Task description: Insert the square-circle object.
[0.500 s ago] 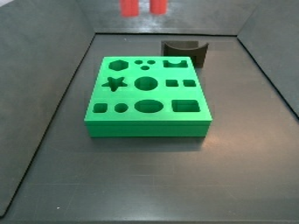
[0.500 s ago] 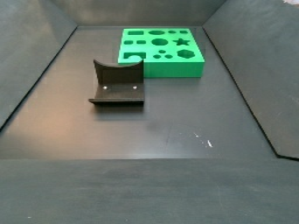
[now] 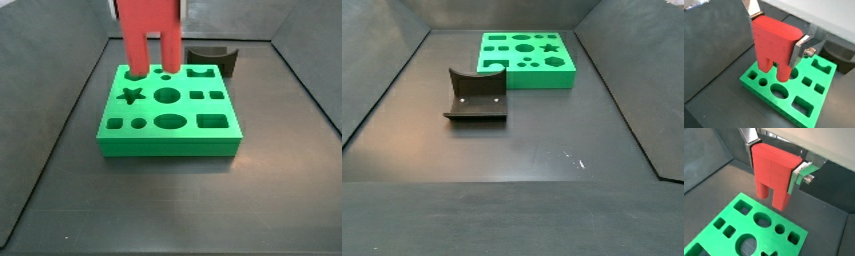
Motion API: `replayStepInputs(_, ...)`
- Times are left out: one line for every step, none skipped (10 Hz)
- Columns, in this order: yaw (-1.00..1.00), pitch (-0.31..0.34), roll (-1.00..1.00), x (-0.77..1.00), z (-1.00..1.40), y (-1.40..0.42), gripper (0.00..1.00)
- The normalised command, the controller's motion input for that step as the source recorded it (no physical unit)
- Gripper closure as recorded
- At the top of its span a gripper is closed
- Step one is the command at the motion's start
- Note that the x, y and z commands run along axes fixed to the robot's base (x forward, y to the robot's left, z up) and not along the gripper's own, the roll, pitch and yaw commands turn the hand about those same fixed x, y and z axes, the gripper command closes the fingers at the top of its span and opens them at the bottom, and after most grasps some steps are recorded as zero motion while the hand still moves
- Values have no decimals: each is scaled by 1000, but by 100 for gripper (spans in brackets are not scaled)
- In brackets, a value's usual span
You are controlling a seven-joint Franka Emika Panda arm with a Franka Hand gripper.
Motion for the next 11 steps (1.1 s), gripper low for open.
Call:
replayStepInputs(29,0,-64,-29,-1000,317,100)
replayStepInputs(54,-39,0,-289,-1000,329,100)
replayStepInputs(0,-61,-23,-414,-1000,277,100)
replayStepInputs(0,-70,-254,-266,-620,0,100)
replayStepInputs(0,-36,-260,-337,-617,0,100)
replayStepInputs(71,0,-179,-103,-643,-114,100)
replayStepInputs(80,10,-3,0,-180,-189,100)
replayStepInputs(254,-7,0,-146,-189,-169,100)
replayStepInputs(214,0,0,-197,-320,-31,100)
replayStepInputs(154,-1,67,-231,-303,9,100)
replayStepInputs(134,-30,0,-294,-291,86,100)
